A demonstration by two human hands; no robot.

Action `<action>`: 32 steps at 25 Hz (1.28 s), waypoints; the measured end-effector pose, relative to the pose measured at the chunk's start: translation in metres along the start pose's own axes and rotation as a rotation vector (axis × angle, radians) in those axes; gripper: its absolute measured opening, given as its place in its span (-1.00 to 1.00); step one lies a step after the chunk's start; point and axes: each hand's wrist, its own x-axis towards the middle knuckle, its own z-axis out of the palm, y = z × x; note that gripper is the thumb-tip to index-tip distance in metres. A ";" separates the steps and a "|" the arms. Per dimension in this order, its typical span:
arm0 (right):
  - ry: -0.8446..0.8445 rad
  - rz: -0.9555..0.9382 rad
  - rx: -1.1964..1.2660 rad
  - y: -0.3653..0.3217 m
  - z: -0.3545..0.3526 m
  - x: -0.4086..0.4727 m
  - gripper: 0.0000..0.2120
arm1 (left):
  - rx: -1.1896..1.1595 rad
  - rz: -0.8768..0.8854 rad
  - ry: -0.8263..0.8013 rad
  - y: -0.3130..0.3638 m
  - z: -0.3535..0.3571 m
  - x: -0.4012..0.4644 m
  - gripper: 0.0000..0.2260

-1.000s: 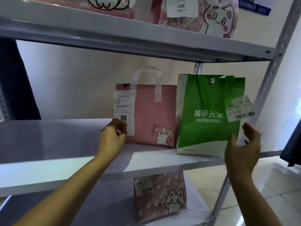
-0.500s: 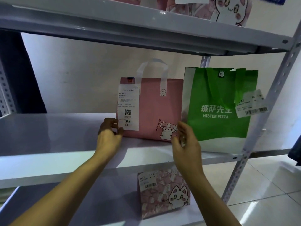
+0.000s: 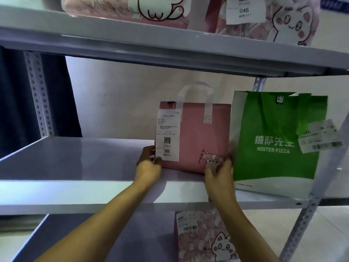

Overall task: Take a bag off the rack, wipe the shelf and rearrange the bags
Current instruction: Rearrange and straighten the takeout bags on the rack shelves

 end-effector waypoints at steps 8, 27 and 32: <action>-0.049 0.009 0.095 -0.004 0.026 -0.013 -0.38 | -0.061 0.015 0.067 -0.004 -0.041 -0.021 -0.72; -0.526 -0.201 0.060 -0.127 0.182 -0.137 -0.44 | 0.093 -0.094 0.513 -0.069 -0.296 -0.038 -0.65; -0.574 -0.231 0.023 -0.133 0.194 -0.143 -0.43 | 0.156 -0.140 0.518 -0.069 -0.319 -0.036 -0.64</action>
